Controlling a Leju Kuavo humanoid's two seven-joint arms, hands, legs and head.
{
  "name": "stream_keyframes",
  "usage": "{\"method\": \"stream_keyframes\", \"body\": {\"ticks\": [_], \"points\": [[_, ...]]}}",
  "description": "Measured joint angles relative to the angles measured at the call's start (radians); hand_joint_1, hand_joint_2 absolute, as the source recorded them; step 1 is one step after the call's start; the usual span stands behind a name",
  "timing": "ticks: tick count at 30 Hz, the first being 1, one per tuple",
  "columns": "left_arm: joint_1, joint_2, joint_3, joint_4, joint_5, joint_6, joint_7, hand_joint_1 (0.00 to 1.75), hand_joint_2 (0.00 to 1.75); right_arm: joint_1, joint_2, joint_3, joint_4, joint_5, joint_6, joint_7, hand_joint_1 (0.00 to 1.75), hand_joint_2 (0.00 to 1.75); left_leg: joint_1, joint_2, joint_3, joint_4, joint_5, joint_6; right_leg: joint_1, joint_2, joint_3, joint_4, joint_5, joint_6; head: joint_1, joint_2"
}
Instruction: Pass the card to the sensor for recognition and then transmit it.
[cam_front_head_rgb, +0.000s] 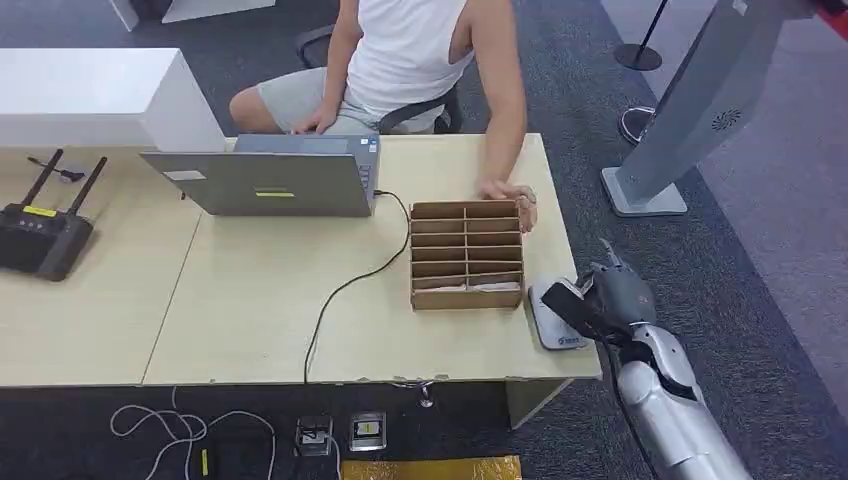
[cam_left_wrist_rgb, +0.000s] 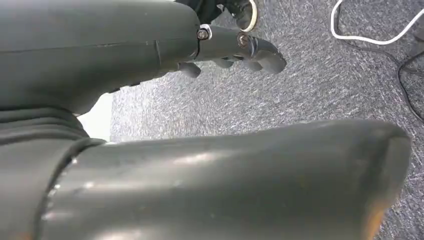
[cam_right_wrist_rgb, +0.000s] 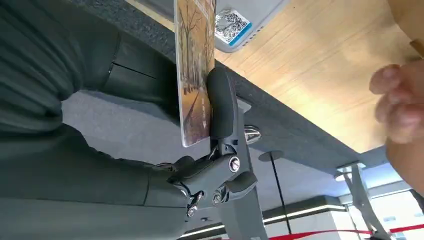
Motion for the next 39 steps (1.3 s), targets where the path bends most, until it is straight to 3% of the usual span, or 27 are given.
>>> {"method": "stream_keyframes", "body": {"ticks": [13,23,31,39], "points": [[0.0,-0.002,0.0,0.0,-0.015,0.001,-0.013,0.0,0.0,-0.03,0.004,-0.013,-0.009,0.015,0.006,-0.006,1.75,1.75,0.0,0.0,-0.001,0.0,0.0,0.0,0.0,0.0,0.0,0.0,0.0,0.0,0.0,0.0],[0.0,-0.002,-0.001,0.0,-0.04,0.002,-0.025,0.0,0.0,-0.248,0.006,-0.049,-0.043,0.055,0.026,-0.046,1.75,1.75,0.0,0.001,-0.002,0.0,0.0,0.0,0.0,0.003,-0.001,0.001,0.001,0.0,0.0,0.0],[-0.002,-0.003,-0.001,0.0,-0.055,-0.002,-0.025,0.0,0.0,-0.411,0.042,-0.044,-0.033,0.112,0.046,-0.073,1.75,1.75,0.0,0.001,-0.002,0.0,0.0,0.0,0.0,0.003,-0.001,0.001,0.001,0.0,0.0,0.0],[-0.013,0.001,-0.001,0.0,-0.079,-0.02,-0.025,0.0,0.0,-0.531,0.114,-0.021,0.17,0.127,0.016,-0.113,1.75,1.75,0.0,0.0,-0.002,0.0,0.0,0.0,0.0,0.001,-0.001,0.001,0.001,0.0,0.0,0.0]]}}
